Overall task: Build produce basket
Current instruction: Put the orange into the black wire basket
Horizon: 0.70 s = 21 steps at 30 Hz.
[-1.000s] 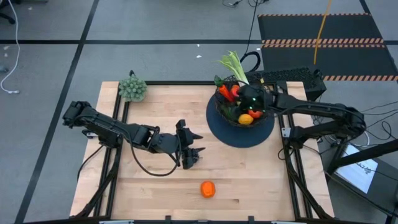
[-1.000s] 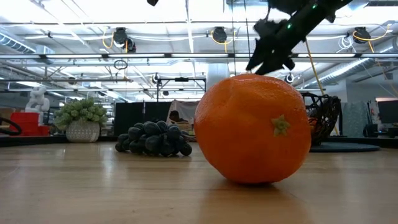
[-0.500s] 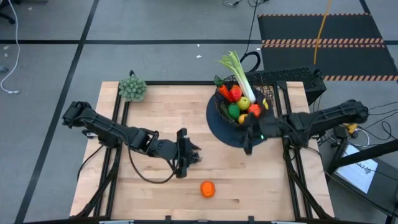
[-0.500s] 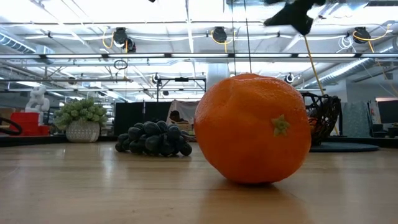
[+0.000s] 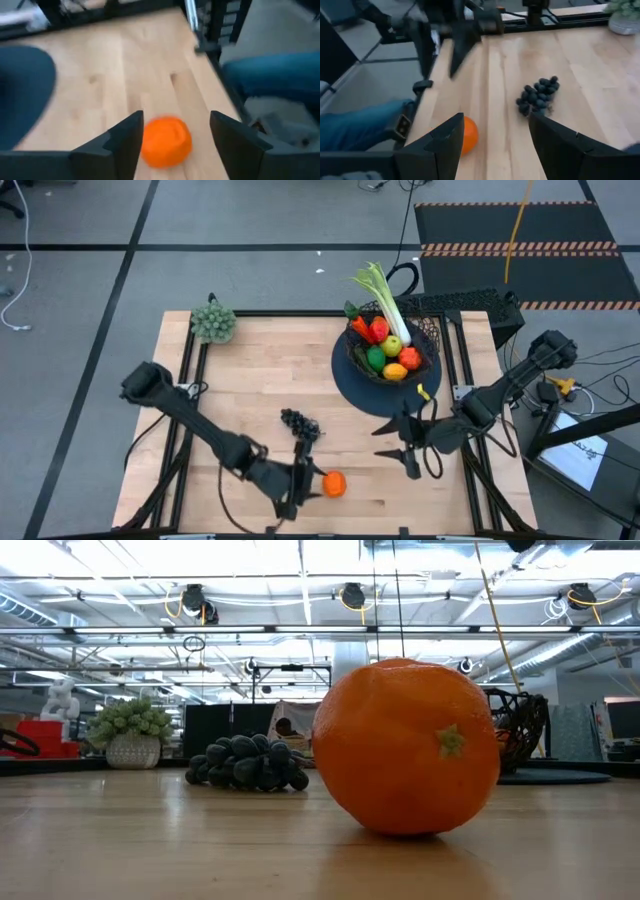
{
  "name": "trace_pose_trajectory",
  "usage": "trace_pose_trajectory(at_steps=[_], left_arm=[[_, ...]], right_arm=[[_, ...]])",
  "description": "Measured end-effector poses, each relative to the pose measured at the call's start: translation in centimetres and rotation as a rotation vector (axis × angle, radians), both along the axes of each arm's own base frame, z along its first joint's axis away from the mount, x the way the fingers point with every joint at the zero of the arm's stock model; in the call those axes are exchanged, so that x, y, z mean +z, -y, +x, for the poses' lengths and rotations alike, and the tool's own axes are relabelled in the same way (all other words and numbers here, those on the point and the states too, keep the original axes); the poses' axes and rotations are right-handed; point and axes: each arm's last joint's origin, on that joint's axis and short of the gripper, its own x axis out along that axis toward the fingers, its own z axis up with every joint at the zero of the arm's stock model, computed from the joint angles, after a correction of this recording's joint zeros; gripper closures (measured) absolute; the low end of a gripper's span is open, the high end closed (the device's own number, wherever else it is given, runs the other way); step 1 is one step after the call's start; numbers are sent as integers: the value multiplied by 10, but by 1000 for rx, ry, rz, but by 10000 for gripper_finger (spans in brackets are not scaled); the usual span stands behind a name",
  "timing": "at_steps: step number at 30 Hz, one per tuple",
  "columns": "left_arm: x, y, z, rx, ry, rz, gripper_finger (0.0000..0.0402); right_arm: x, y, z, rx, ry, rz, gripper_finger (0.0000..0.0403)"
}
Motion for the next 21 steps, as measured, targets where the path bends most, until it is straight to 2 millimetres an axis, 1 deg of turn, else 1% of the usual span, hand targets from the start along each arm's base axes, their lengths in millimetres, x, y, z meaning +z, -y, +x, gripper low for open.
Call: trace_pose_trajectory(at_steps=[3, 6, 9, 11, 13, 17, 21], left_arm=[[-21, 15, 3, 2, 9, 35, 133], [-37, 24, 3, 38, 15, 115, 84], [-47, 23, 6, 91, 7, 159, 36], [-49, 20, 11, 116, 12, 115, 12], [-54, 19, 13, 115, -9, 101, 6], [-73, 22, 17, 99, -41, 90, 17], [-81, 28, 25, 112, 21, 50, 12]], right_arm=[[2, -2, 0, 8, 19, 11, 186], [2, -1, -1, 5, 19, 9, 186], [2, -1, -1, 7, 20, 5, 186], [2, -1, -1, 10, 21, 0, 186], [2, -1, 0, 9, 21, 0, 186], [3, -1, 0, 14, 24, -9, 186], [3, -1, 0, 13, 25, -7, 186]])
